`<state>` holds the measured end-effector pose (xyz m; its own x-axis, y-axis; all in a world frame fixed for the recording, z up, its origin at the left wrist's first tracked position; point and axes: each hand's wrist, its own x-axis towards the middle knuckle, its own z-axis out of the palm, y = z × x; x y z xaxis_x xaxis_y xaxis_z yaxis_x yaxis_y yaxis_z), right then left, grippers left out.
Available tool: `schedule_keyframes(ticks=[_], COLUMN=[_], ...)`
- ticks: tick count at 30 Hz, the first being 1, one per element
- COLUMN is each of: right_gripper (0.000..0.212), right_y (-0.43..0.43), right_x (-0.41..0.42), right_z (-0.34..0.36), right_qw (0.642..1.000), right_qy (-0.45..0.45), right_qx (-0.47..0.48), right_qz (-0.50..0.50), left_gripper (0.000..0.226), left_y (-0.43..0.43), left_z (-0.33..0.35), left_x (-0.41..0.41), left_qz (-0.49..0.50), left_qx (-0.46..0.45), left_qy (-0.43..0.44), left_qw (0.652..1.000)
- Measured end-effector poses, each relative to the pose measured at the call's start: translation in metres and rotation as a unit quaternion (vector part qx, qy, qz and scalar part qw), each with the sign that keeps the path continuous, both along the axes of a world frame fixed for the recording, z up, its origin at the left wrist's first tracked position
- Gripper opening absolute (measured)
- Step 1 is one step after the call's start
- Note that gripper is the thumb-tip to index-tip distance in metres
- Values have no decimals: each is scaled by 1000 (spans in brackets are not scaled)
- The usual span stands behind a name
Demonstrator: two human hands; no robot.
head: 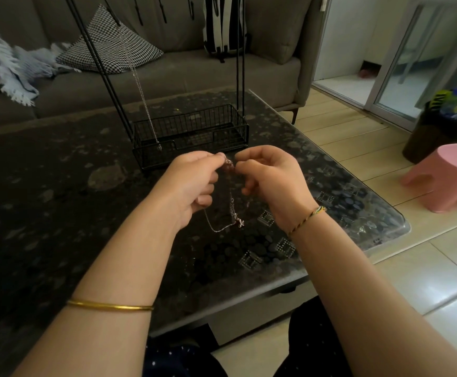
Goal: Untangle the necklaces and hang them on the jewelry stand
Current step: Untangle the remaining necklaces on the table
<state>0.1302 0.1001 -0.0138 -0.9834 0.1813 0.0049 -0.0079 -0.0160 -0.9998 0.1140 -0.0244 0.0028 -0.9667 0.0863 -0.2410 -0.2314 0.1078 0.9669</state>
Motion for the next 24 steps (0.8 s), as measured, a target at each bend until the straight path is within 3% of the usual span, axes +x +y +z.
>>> schedule_keyframes(ticks=[10, 15, 21, 24], right_gripper=[1, 10, 20, 22], right_y=[-1, -1, 1, 2], right_x=[2, 0, -1, -1], right_z=[-2, -2, -1, -2], right_qw=[997, 997, 998, 999], right_qy=[53, 51, 21, 17], right_qx=[43, 61, 47, 40], right_qz=[25, 19, 27, 32], left_gripper=[22, 22, 11, 19], left_y=[0, 0, 0, -1], left_z=[1, 1, 1, 2], left_x=[1, 1, 1, 2], left_qz=[4, 4, 10, 0], left_qx=[-4, -16, -68, -52], left_qy=[-20, -17, 32, 74], left_qw=[1000, 1000, 997, 996])
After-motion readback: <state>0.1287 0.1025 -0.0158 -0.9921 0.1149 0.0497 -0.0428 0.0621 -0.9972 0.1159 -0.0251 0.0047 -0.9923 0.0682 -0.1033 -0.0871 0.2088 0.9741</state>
